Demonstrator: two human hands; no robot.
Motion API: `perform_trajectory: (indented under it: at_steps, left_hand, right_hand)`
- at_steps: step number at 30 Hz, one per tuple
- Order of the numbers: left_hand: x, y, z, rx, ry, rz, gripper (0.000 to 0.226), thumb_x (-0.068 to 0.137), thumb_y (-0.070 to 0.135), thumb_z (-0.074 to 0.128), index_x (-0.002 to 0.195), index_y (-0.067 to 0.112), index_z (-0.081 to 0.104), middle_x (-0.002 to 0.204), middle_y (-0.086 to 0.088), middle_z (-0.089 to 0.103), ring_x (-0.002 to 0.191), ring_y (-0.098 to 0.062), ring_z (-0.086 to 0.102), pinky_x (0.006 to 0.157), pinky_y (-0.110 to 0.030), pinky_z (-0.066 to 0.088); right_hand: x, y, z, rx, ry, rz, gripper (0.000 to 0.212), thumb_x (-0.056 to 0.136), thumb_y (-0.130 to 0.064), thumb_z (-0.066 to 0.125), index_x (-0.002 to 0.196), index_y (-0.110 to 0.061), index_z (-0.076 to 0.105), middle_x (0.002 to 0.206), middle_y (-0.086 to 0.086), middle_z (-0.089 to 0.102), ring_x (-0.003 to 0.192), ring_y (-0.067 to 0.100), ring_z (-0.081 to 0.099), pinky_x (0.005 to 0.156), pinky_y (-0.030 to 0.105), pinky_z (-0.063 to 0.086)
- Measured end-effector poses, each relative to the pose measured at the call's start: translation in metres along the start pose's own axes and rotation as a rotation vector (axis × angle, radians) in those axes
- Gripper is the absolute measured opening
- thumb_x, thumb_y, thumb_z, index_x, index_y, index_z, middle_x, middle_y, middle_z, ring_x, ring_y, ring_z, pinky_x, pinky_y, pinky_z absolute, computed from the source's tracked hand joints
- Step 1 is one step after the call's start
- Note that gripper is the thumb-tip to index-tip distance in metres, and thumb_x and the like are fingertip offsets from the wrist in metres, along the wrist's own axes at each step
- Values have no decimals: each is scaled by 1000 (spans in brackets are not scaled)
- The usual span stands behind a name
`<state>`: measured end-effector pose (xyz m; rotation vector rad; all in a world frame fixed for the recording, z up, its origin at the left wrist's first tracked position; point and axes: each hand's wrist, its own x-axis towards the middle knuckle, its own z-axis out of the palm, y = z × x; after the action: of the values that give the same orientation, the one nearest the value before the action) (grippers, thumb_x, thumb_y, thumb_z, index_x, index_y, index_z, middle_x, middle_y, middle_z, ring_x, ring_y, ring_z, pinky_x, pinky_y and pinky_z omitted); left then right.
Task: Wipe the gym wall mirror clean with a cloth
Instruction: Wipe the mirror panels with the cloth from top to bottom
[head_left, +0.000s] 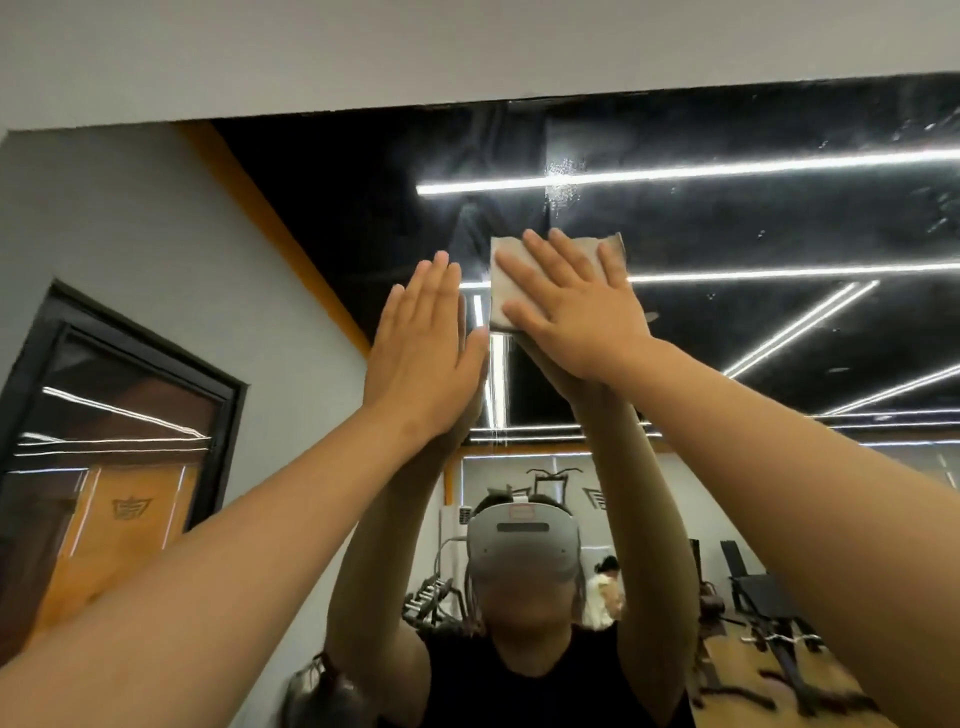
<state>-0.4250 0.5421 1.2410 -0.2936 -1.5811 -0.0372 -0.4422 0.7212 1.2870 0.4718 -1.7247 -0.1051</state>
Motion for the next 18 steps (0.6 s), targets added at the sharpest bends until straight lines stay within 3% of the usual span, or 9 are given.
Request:
perform_trajectory:
  at_steps: [7,18]
  left_hand:
    - [80,-1,14,25,9,-15,61,106,39,21,158,13,3,167,-3,-2,153,-14,-7,121,-31,-9]
    - [81,-6,26,-12,32,32,80,89,52,-5,159,14,-2,167,-5,-6,152,-17,-11,123,-37,-9]
  right_hand:
    - [64,20,-12,16,11,34,55,105,-51,20,156,-43,1,166,-9,-6,152,13,-13,120,50,-12]
    - [159,45,-35,-4,26,144,54,106,-50,21,156,-42,3,167,-7,-3,153,15,-6,120,51,-7]
